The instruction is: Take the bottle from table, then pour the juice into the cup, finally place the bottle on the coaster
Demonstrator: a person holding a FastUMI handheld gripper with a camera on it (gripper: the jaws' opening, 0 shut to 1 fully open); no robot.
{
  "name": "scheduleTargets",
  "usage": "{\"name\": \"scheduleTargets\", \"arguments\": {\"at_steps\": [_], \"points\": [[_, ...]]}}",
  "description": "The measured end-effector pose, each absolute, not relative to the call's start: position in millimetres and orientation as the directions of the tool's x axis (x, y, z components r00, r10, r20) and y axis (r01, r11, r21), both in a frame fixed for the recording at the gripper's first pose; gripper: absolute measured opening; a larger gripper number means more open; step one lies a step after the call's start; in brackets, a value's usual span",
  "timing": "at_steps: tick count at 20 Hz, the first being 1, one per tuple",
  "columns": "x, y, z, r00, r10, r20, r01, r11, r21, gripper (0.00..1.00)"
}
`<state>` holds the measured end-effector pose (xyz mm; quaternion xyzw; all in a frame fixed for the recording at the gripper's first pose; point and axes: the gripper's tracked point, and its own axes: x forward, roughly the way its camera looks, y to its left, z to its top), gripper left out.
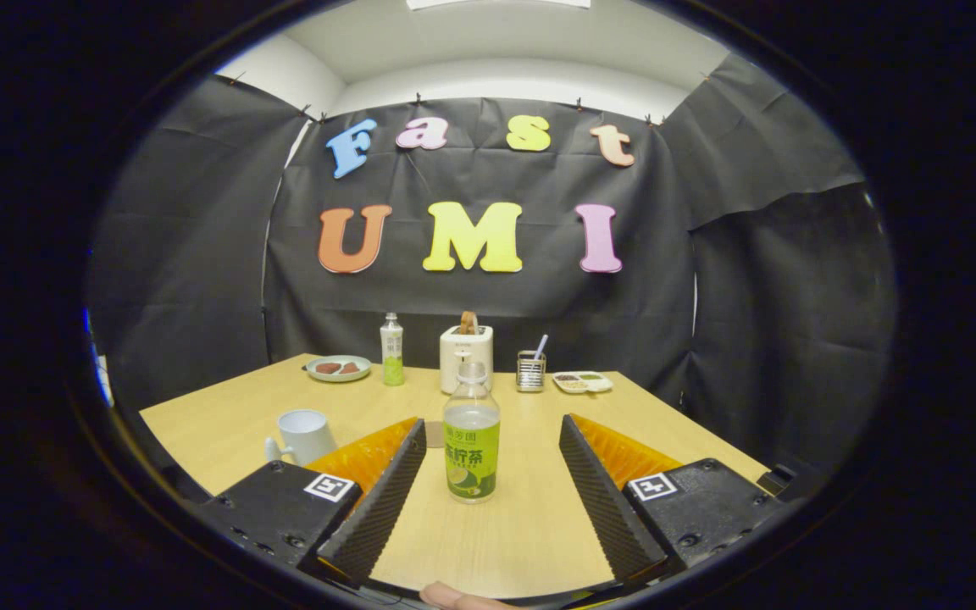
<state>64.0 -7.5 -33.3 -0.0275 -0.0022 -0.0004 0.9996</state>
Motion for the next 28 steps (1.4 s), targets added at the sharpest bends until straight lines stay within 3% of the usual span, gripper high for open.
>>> {"name": "scheduleTargets", "arguments": {"at_steps": [17,27,28], "points": [[183,24,-61,0.995,0.094,-0.012,-0.095,0.995,-0.025,1.0],[210,12,-67,0.998,0.047,-0.036,-0.048,0.999,-0.007,1.0],[208,12,-66,0.998,0.045,-0.034,-0.045,0.999,0.01,0.94]]}}
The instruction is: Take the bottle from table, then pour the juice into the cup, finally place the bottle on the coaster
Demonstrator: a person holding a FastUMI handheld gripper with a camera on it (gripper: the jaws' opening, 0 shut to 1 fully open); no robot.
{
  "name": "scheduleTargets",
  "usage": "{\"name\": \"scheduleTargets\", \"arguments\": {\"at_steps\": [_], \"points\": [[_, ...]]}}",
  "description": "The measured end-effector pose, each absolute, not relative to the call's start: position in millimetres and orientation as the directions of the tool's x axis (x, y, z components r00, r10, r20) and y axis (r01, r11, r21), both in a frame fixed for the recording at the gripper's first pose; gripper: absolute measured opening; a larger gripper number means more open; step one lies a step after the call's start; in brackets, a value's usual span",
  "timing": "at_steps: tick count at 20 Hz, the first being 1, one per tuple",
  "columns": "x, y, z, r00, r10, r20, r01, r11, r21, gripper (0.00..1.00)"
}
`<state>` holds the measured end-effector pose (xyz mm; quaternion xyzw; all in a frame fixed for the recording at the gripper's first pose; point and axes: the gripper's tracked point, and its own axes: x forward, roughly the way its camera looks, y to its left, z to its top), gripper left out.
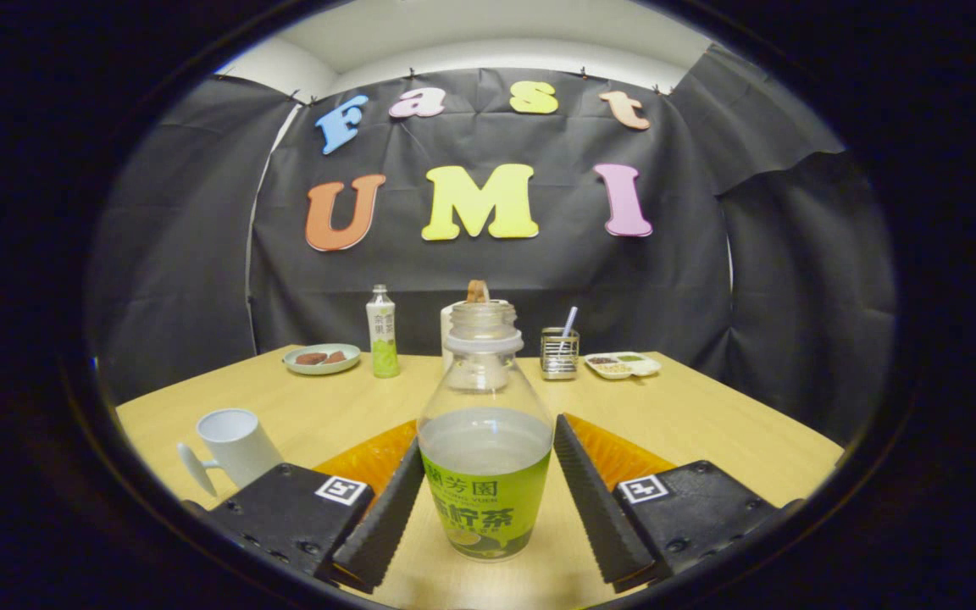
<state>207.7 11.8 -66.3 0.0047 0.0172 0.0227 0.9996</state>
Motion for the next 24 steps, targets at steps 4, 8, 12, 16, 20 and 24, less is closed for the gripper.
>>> {"name": "scheduleTargets", "arguments": {"at_steps": [4,8,12,16,20,24], "points": [[198,3,-59,0.999,0.018,-0.047,-0.017,1.0,0.026,0.81],[182,-5,-36,0.999,-0.017,-0.03,0.016,1.0,-0.024,0.81],[168,-6,-11,0.999,-0.042,-0.013,0.041,0.996,-0.075,0.81],[160,1,7,0.999,-0.045,-0.015,0.043,0.987,-0.154,0.81],[158,9,25,0.998,-0.063,0.001,0.06,0.954,-0.293,0.81],[163,23,31,0.997,-0.075,0.011,0.071,0.885,-0.46,0.81]]}}
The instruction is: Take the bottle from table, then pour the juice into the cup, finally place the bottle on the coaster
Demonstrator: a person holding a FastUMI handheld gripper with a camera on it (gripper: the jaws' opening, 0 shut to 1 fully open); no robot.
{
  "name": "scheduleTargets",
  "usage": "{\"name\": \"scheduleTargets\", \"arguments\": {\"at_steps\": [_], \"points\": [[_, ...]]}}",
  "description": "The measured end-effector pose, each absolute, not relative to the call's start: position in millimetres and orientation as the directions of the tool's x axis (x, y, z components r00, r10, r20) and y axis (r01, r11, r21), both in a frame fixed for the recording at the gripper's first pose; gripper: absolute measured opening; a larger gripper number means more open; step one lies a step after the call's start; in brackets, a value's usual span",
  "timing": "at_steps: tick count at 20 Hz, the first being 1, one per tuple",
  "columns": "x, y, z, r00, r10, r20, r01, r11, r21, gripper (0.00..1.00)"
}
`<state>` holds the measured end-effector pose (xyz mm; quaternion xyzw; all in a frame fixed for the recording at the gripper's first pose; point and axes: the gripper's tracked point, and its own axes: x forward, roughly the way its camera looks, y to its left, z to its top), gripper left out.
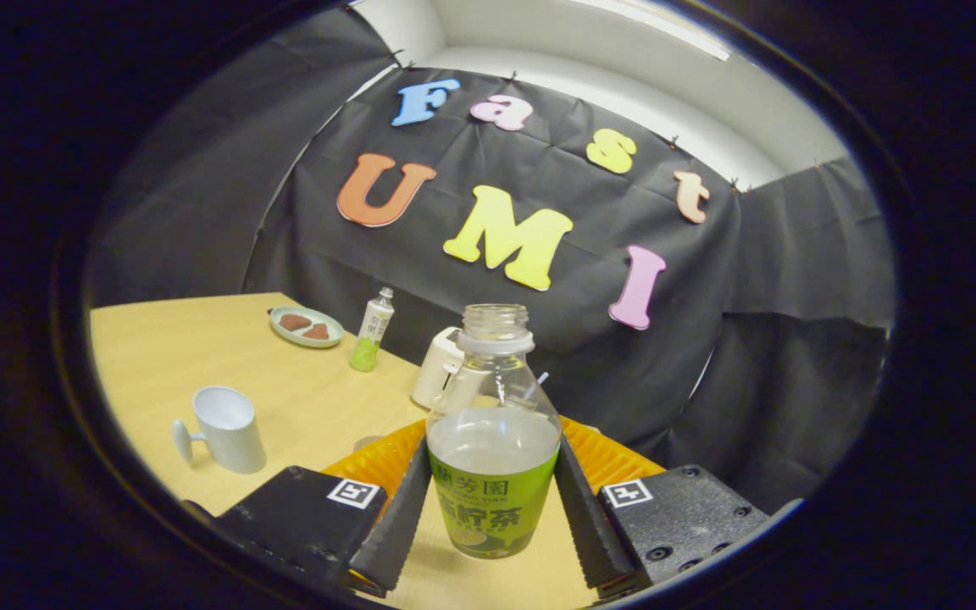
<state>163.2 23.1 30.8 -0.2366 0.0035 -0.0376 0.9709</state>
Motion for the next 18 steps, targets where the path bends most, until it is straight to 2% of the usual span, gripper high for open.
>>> {"name": "scheduleTargets", "arguments": {"at_steps": [4,10,18], "points": [[169,41,32,0.996,-0.09,0.008,0.076,0.795,-0.602,0.81],[165,65,50,0.988,-0.111,0.105,0.151,0.627,-0.764,0.81],[170,95,51,0.982,-0.107,0.157,0.187,0.411,-0.892,0.81]]}}
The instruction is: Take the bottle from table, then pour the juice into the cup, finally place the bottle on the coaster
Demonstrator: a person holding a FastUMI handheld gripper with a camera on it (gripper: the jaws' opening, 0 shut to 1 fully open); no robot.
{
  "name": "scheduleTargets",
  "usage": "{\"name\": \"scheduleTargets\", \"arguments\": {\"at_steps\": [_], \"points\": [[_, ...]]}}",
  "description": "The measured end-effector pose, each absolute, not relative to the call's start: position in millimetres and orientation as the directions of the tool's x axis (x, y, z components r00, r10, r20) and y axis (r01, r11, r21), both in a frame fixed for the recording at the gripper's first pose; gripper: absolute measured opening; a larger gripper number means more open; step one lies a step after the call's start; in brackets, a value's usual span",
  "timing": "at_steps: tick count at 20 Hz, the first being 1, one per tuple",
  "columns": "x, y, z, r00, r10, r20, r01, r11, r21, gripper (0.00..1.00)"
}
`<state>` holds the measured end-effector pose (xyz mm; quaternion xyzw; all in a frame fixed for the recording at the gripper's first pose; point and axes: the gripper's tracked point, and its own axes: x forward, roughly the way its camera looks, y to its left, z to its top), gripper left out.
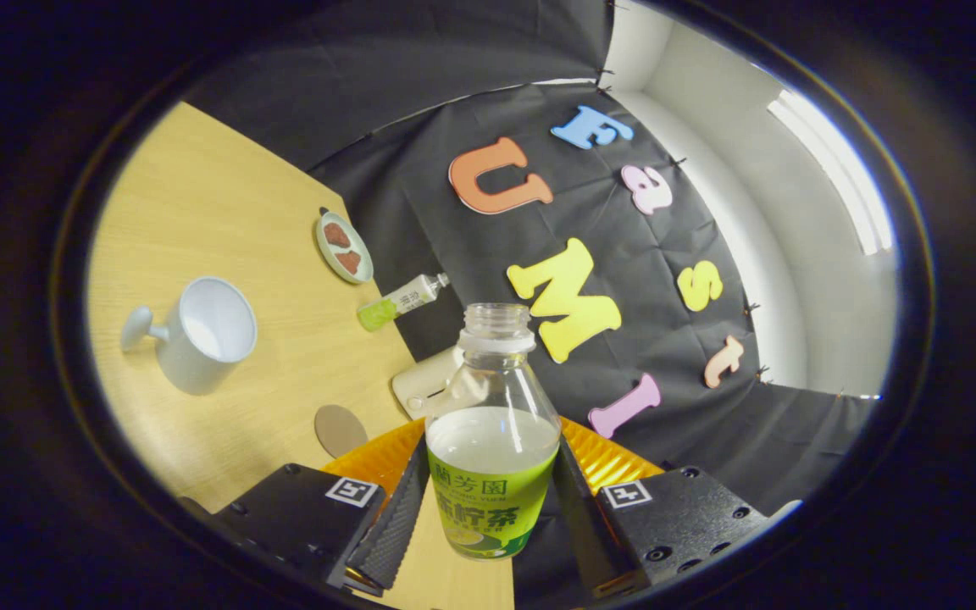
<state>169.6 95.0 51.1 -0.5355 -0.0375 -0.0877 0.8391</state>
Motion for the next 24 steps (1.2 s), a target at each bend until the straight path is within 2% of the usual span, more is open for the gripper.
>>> {"name": "scheduleTargets", "arguments": {"at_steps": [9,16,24], "points": [[170,109,62,0.96,-0.127,0.248,0.27,0.211,-0.939,0.81],[171,127,64,0.947,-0.083,0.311,0.315,0.037,-0.948,0.82],[181,135,54,0.947,-0.083,0.31,0.304,-0.074,-0.95,0.81]]}}
